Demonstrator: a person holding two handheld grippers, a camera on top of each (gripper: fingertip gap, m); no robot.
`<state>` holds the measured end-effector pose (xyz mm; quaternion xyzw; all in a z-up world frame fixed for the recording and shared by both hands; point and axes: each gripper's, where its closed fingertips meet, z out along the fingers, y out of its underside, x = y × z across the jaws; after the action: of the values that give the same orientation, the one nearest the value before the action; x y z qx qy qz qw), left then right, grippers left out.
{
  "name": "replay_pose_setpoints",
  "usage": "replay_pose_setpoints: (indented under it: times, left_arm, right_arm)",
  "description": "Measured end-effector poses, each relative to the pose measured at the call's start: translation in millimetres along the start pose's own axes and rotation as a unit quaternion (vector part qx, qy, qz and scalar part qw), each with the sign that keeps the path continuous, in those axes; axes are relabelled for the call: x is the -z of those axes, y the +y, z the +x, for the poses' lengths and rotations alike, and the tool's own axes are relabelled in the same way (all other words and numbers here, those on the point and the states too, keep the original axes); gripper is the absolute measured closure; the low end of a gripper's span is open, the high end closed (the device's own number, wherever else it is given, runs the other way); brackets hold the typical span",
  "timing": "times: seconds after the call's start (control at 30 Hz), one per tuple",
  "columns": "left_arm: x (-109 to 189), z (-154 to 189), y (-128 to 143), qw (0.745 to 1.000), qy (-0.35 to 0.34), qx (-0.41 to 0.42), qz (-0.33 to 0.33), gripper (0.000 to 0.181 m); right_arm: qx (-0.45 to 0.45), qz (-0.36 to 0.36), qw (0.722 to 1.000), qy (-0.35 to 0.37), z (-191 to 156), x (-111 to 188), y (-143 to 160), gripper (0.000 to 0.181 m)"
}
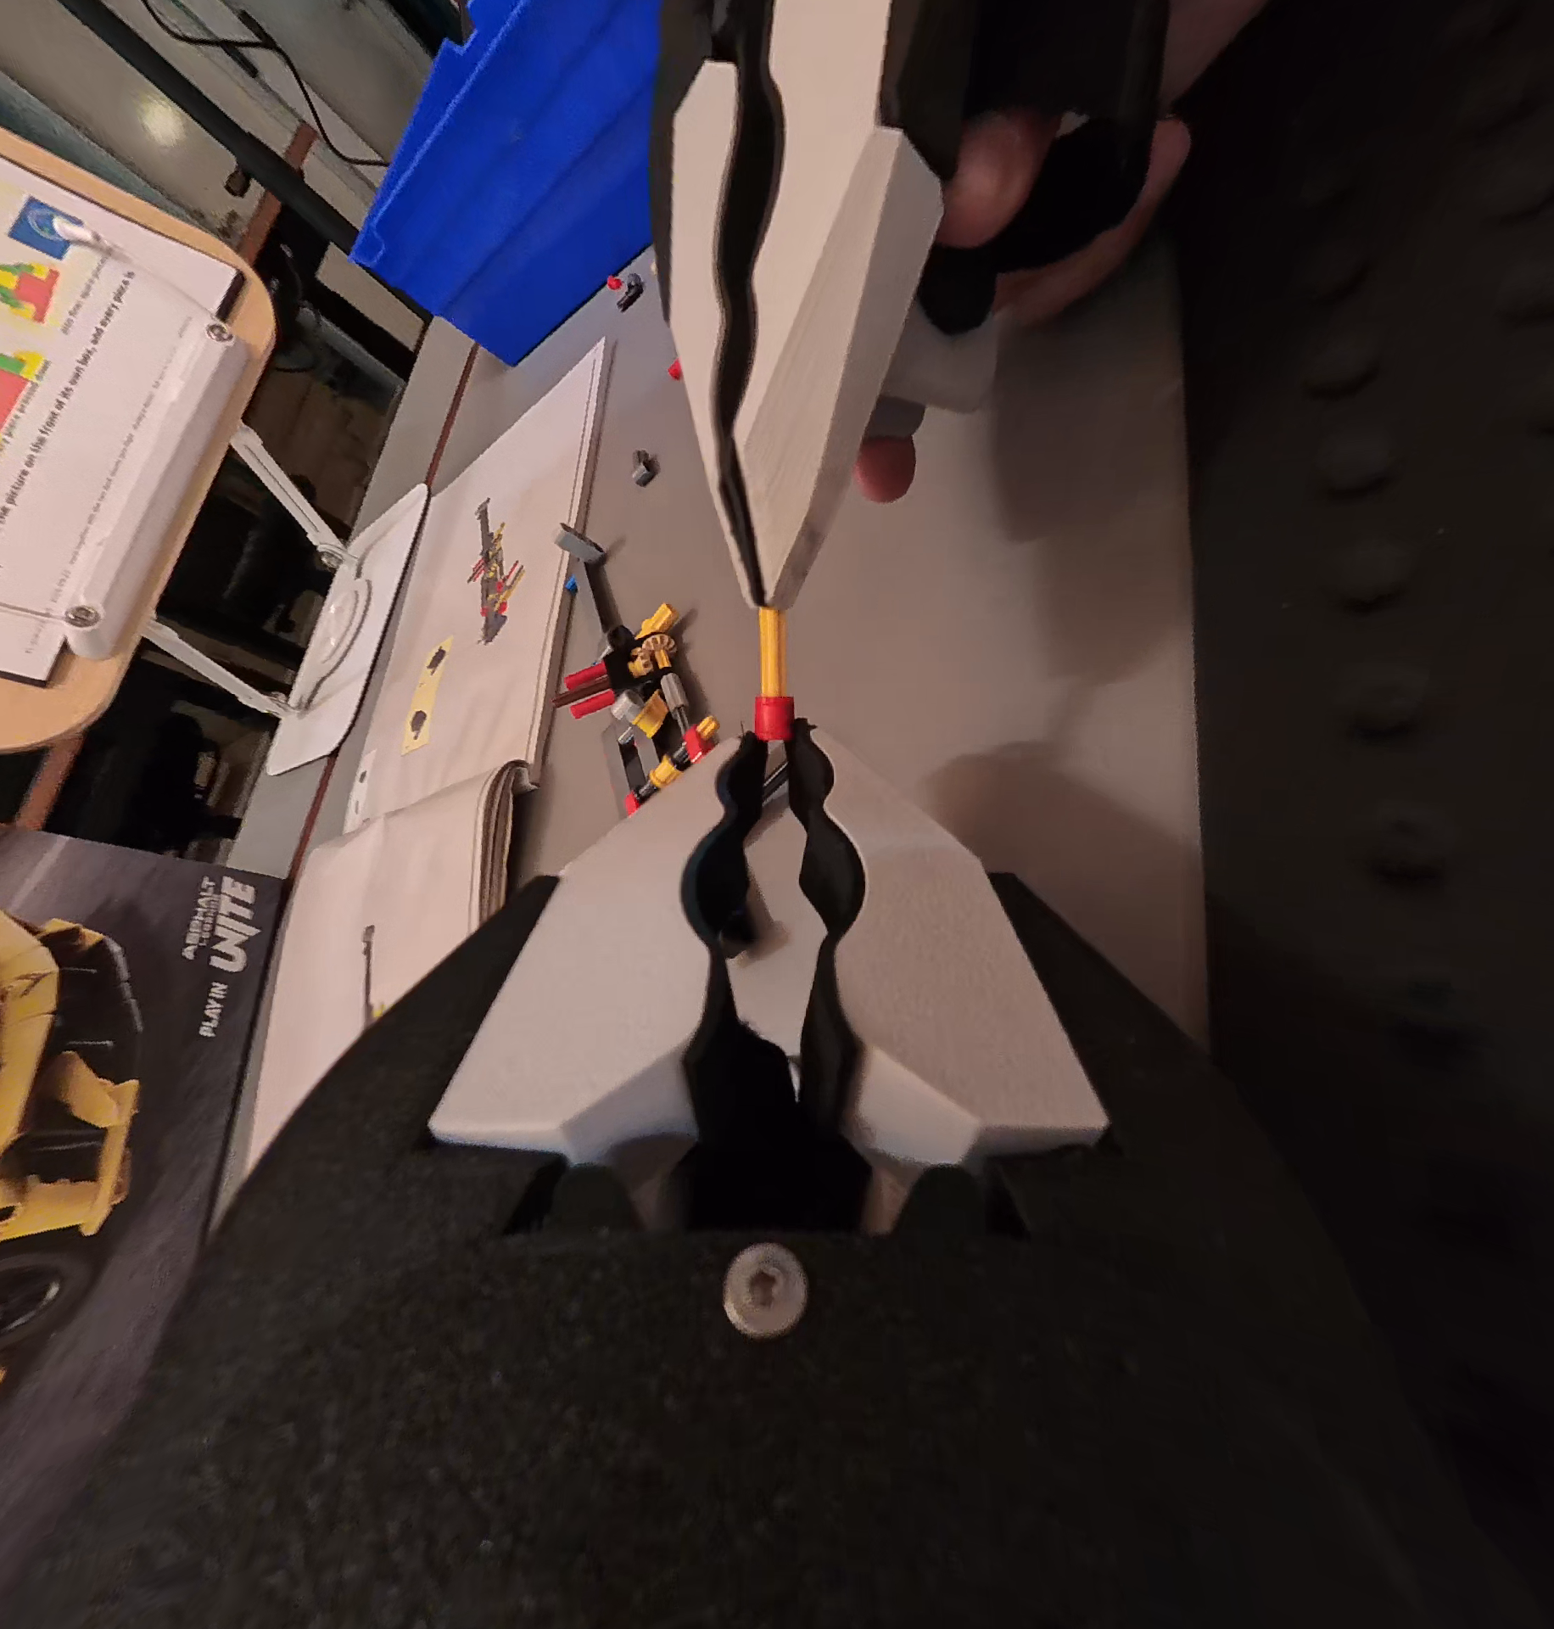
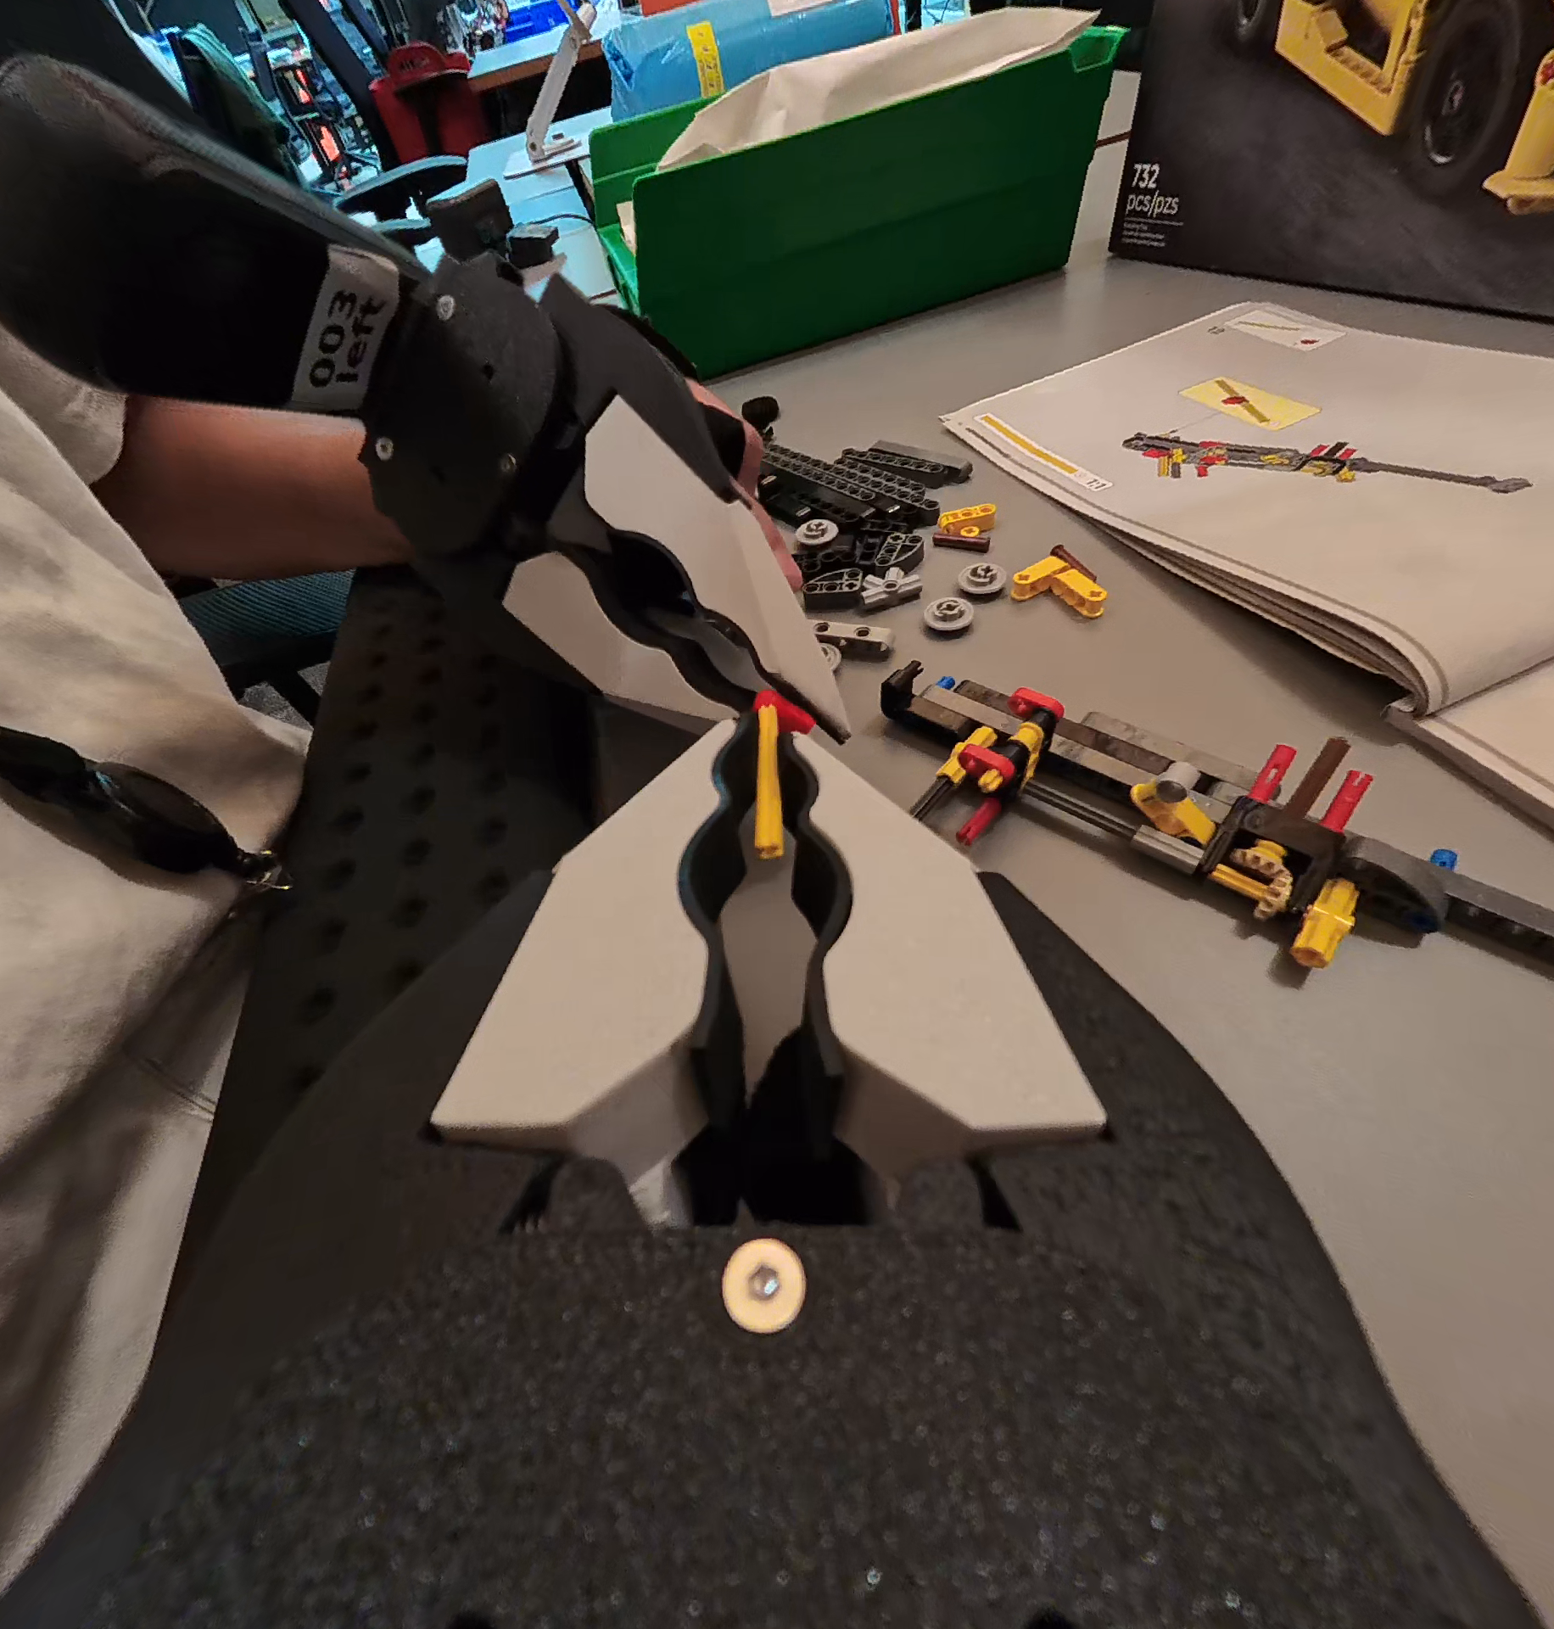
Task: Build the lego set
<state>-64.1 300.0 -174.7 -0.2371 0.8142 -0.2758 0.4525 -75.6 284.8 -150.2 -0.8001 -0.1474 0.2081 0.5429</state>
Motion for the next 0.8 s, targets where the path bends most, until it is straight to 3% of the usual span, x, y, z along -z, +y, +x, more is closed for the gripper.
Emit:
replay_pose_setpoints:
  times: [0.27, 0.6, 0.8]
  left_arm:
    - [-4.9, 16.4, -5.5, 0.997, 0.002, -0.079, -0.015, 0.178]
    - [-1.4, -6.7, -5.2, 0.995, 0.019, 0.100, 0.019, 0.178]
    - [-2.4, -5.3, -4.2, 0.998, 0.004, 0.064, 0.006, 0.178]
  right_arm:
    - [0.001, 0.012, 1.000, -0.011, -5.1, -9.2, -6.4, 0.179]
    - [-0.039, 0.062, 0.997, 0.020, 9.6, 1.5, -17.8, 0.178]
    - [-0.051, 0.051, 0.997, 0.011, 9.6, -1.7, -15.3, 0.178]
